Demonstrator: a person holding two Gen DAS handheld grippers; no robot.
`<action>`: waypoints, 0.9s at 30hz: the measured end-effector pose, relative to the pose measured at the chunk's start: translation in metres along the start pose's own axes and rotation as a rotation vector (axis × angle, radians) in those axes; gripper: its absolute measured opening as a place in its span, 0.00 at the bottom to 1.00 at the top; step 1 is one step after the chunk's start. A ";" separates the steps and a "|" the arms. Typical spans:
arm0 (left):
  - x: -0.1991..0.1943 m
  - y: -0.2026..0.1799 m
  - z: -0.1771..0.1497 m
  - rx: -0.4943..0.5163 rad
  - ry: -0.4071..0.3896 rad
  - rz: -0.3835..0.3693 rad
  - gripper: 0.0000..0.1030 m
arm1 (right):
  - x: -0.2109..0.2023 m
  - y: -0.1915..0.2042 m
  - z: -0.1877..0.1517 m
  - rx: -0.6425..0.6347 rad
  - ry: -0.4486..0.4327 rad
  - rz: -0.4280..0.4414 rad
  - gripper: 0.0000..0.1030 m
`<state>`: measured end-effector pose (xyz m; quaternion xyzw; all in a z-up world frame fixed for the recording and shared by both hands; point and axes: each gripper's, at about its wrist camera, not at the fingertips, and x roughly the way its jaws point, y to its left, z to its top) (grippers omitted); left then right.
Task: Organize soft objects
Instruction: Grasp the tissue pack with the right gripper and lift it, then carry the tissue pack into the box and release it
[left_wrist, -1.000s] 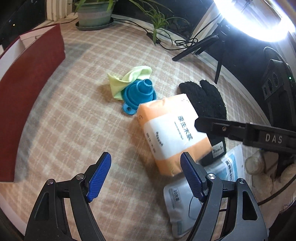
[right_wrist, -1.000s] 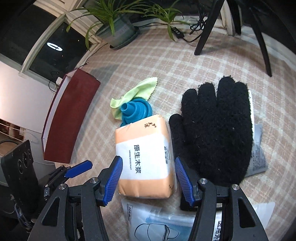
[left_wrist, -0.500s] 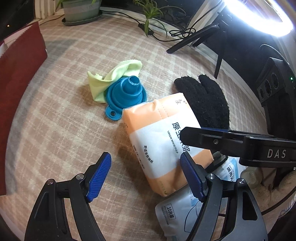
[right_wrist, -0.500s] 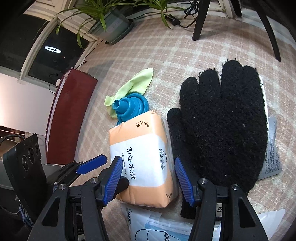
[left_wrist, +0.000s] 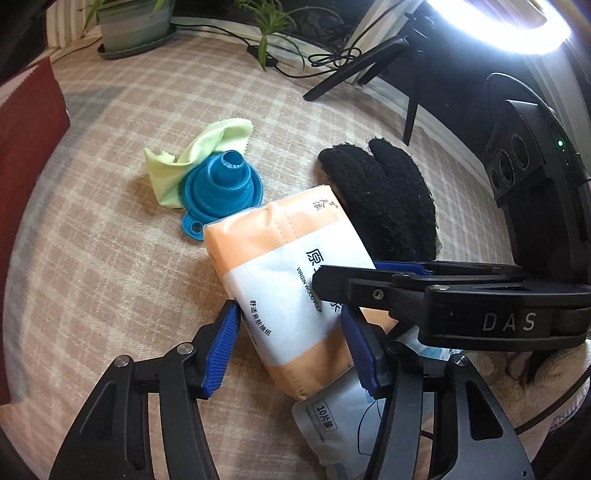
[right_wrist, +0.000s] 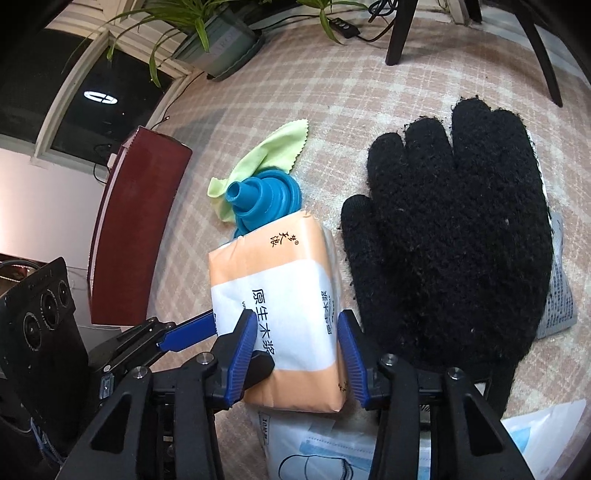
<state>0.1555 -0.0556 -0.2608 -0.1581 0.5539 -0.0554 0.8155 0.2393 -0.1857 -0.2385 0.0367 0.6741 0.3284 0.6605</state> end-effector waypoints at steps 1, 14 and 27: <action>-0.002 -0.001 -0.001 0.008 -0.005 0.003 0.54 | -0.001 0.002 -0.001 0.000 -0.002 -0.001 0.41; -0.057 0.001 -0.010 0.084 -0.109 0.015 0.53 | -0.029 0.049 -0.015 0.005 -0.087 -0.004 0.40; -0.136 0.059 -0.023 0.084 -0.218 0.016 0.53 | -0.037 0.142 -0.019 -0.068 -0.155 0.016 0.40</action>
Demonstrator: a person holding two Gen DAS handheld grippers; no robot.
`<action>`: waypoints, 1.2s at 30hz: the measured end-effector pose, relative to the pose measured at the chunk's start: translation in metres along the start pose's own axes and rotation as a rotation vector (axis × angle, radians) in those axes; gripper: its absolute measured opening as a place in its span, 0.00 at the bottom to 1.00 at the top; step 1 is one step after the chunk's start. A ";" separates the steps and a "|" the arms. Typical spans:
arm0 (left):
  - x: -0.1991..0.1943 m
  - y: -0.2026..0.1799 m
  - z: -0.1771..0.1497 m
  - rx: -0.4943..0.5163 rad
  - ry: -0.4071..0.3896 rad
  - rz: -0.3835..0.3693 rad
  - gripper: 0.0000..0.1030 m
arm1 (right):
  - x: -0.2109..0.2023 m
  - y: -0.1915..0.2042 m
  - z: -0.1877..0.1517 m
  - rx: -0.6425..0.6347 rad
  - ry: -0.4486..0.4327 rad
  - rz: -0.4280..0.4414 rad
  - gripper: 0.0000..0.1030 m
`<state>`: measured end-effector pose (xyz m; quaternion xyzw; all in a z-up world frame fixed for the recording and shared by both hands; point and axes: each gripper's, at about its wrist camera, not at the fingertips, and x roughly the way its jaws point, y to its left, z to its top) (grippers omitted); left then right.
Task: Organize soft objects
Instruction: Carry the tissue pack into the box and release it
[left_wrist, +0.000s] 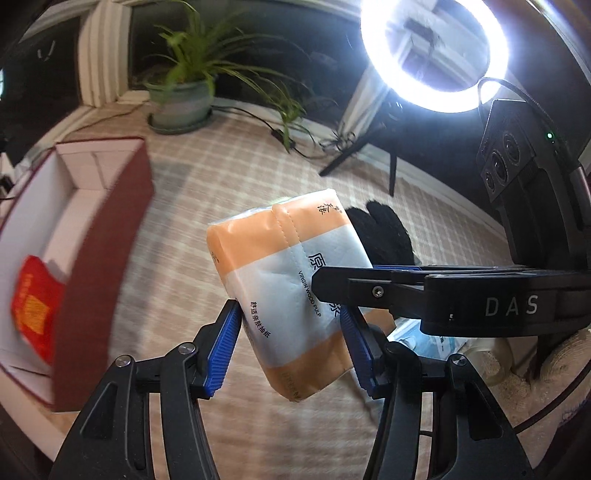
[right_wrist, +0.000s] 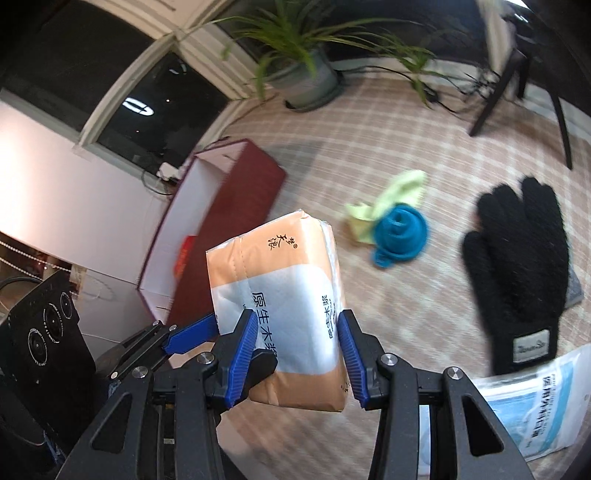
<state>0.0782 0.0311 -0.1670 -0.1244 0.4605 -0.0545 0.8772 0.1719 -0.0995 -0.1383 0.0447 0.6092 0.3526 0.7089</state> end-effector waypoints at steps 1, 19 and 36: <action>-0.005 0.005 0.001 0.000 -0.007 0.003 0.53 | 0.001 0.009 0.002 -0.009 -0.003 0.003 0.40; -0.085 0.154 0.016 -0.098 -0.103 0.089 0.53 | 0.085 0.170 0.043 -0.177 0.015 0.044 0.40; -0.048 0.237 0.025 -0.177 0.015 0.064 0.52 | 0.179 0.205 0.072 -0.205 0.083 -0.087 0.40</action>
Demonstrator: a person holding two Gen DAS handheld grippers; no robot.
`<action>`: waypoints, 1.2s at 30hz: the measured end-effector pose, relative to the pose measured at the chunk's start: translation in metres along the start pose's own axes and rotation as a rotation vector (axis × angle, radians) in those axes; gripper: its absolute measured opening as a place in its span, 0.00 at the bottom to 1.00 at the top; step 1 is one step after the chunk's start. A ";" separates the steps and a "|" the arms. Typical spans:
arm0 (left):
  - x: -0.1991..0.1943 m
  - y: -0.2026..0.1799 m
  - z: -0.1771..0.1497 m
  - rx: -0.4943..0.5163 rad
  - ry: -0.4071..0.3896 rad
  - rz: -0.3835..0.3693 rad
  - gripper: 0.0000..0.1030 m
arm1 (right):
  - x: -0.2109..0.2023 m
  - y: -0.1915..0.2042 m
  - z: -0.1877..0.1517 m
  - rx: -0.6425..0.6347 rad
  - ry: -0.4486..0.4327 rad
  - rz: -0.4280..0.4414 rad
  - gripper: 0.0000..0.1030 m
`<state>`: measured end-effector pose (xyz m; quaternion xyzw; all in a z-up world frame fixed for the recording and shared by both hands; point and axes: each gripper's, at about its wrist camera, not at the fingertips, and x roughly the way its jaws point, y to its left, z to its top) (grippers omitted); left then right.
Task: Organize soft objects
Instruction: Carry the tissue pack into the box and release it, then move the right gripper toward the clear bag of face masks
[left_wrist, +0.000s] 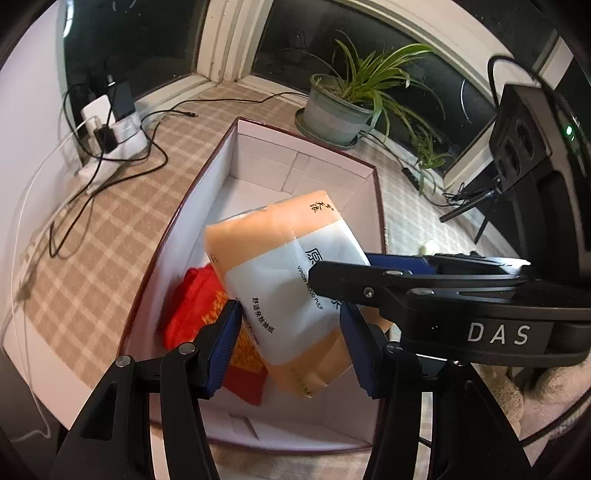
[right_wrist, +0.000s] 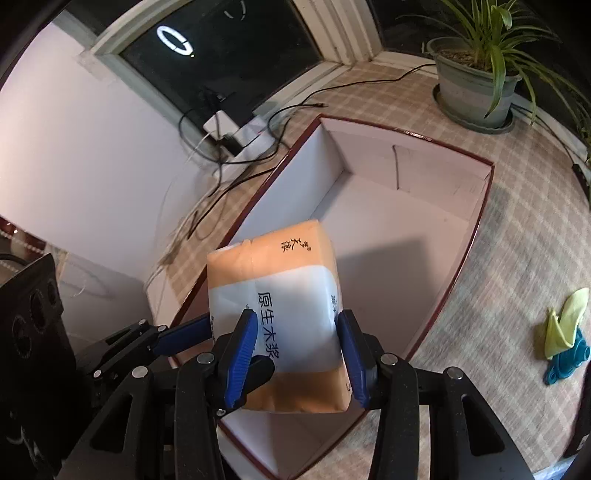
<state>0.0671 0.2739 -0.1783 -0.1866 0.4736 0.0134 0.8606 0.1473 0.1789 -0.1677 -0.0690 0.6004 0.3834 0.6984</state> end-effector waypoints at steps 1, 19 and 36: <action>0.002 0.000 0.002 0.007 0.000 0.003 0.52 | 0.001 0.000 0.003 0.001 -0.013 -0.021 0.40; -0.031 -0.006 0.000 0.084 -0.142 -0.087 0.53 | -0.054 -0.031 -0.026 0.157 -0.253 -0.024 0.43; -0.018 -0.143 -0.030 0.357 -0.026 -0.256 0.53 | -0.172 -0.137 -0.227 0.447 -0.505 -0.242 0.45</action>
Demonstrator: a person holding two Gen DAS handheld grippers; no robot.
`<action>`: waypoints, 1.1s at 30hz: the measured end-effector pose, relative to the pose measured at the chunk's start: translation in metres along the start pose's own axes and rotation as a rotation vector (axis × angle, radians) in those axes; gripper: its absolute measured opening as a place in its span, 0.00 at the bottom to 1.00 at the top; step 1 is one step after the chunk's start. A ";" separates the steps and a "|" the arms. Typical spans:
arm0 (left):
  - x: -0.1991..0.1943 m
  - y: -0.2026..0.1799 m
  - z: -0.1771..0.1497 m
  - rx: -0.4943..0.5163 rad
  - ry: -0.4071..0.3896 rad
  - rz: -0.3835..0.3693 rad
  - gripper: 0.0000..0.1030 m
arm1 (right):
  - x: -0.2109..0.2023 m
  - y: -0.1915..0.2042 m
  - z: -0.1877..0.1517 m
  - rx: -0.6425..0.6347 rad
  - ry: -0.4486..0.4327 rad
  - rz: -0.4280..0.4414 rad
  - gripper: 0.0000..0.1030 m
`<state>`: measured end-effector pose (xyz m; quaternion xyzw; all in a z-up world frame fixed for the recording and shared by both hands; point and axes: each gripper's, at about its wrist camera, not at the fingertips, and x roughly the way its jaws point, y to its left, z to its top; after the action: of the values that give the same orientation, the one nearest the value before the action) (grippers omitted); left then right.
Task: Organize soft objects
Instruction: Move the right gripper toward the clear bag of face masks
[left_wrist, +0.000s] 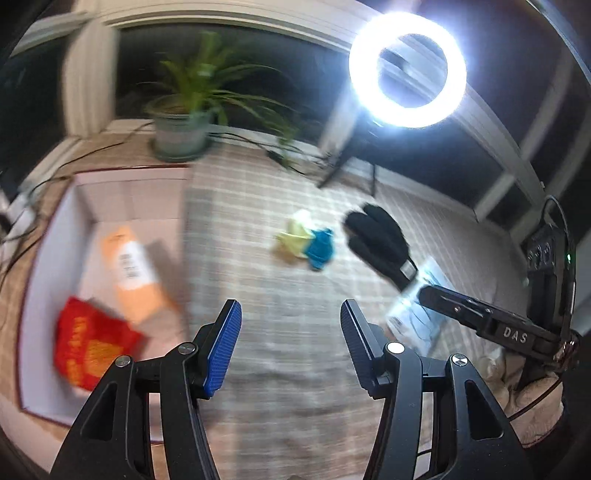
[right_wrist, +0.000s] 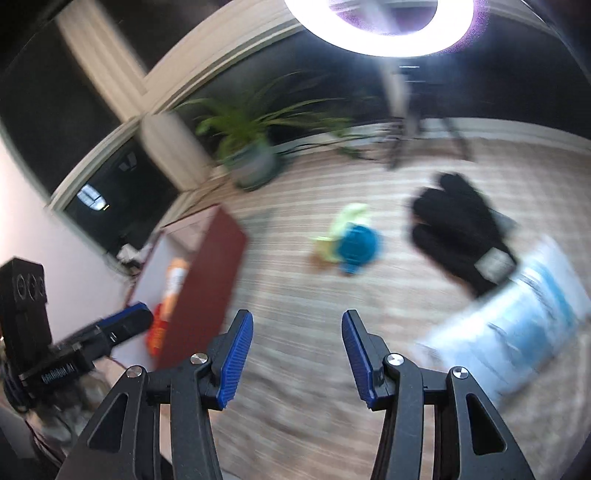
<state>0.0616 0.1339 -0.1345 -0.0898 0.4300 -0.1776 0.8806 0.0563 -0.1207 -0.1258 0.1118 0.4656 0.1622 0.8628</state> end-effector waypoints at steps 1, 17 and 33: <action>0.006 -0.008 0.000 0.009 0.009 -0.008 0.54 | -0.009 -0.015 -0.006 0.020 -0.008 -0.017 0.45; 0.144 -0.122 0.015 0.080 0.299 -0.122 0.60 | -0.079 -0.185 -0.076 0.339 -0.032 -0.122 0.48; 0.225 -0.151 0.022 0.159 0.532 -0.191 0.60 | -0.062 -0.301 -0.051 0.601 -0.030 -0.020 0.48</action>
<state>0.1707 -0.0928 -0.2377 -0.0107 0.6200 -0.3101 0.7206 0.0351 -0.4199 -0.2095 0.3603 0.4808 0.0070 0.7994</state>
